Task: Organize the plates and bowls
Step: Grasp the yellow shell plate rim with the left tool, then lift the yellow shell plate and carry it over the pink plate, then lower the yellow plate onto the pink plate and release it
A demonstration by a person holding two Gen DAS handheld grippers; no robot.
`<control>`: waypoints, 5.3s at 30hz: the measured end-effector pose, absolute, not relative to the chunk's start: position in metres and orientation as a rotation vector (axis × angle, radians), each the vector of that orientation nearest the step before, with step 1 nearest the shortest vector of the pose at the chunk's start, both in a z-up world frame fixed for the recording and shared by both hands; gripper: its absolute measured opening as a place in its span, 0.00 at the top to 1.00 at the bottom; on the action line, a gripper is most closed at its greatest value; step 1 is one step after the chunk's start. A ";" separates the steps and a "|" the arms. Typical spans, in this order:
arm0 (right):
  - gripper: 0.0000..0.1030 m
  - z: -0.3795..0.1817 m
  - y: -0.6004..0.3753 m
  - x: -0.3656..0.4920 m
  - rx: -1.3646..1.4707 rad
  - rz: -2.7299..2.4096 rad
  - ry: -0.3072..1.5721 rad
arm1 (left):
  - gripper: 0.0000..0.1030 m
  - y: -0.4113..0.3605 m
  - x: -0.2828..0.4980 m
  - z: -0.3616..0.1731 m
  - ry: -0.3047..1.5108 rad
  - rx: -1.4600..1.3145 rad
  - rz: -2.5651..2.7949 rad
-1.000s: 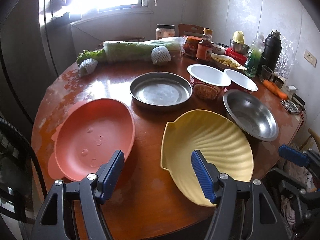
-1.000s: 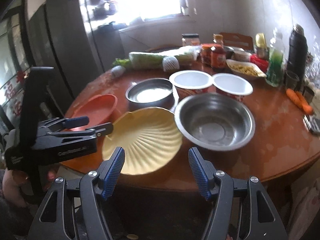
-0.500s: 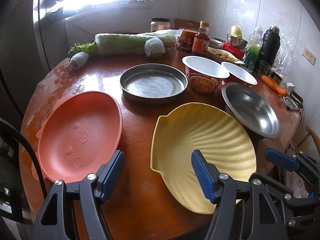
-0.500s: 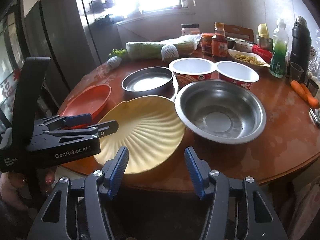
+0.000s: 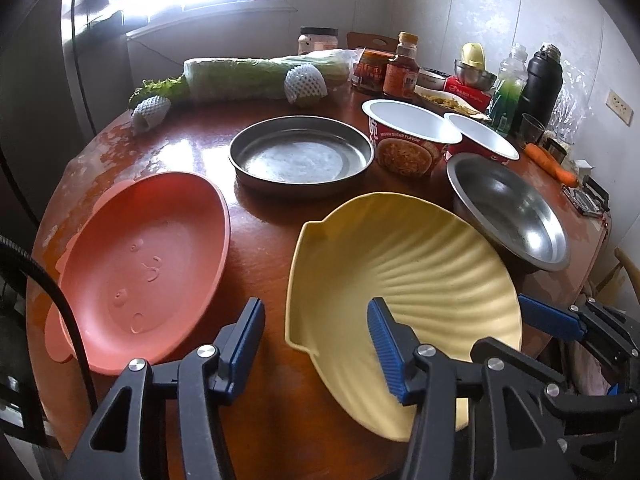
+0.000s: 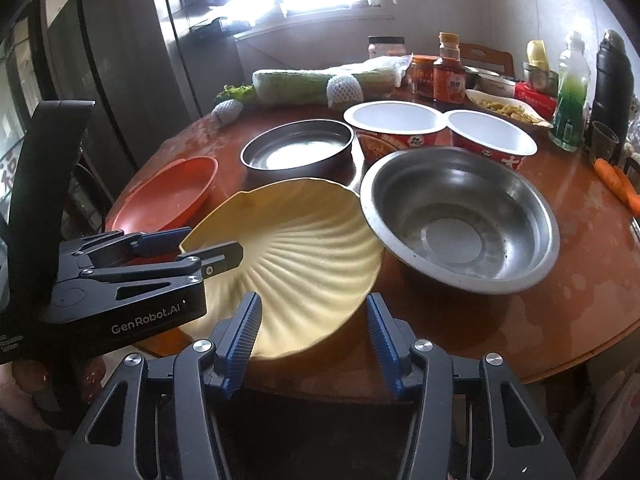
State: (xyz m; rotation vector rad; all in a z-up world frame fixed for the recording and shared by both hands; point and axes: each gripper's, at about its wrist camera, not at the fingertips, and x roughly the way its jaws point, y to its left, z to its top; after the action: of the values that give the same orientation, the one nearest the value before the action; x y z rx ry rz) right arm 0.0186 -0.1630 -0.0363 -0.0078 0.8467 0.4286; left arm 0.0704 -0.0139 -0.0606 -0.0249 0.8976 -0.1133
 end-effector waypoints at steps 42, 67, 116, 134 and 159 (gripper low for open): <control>0.56 0.023 -0.099 0.008 -0.105 0.562 0.696 | 0.57 0.045 0.024 0.020 0.728 -0.057 0.021; 0.55 0.010 -0.004 0.060 -0.141 0.647 0.745 | 0.57 0.127 0.071 -0.013 0.804 -0.100 0.121; 0.45 -0.039 0.030 0.091 -0.128 0.608 0.810 | 0.57 0.167 0.118 -0.051 0.852 -0.047 0.180; 0.41 -0.035 0.027 0.094 -0.100 0.602 0.803 | 0.52 0.164 0.107 -0.029 0.801 -0.071 0.166; 0.40 -0.012 -0.037 0.107 -0.072 0.529 0.760 | 0.49 0.109 0.102 0.000 0.772 -0.054 0.067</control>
State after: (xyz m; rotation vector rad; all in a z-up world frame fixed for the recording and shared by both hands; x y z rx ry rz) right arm 0.1068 -0.0370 -0.0118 -0.0716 0.7598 0.5286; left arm 0.1020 0.1094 -0.0004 -0.0537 0.7718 0.0670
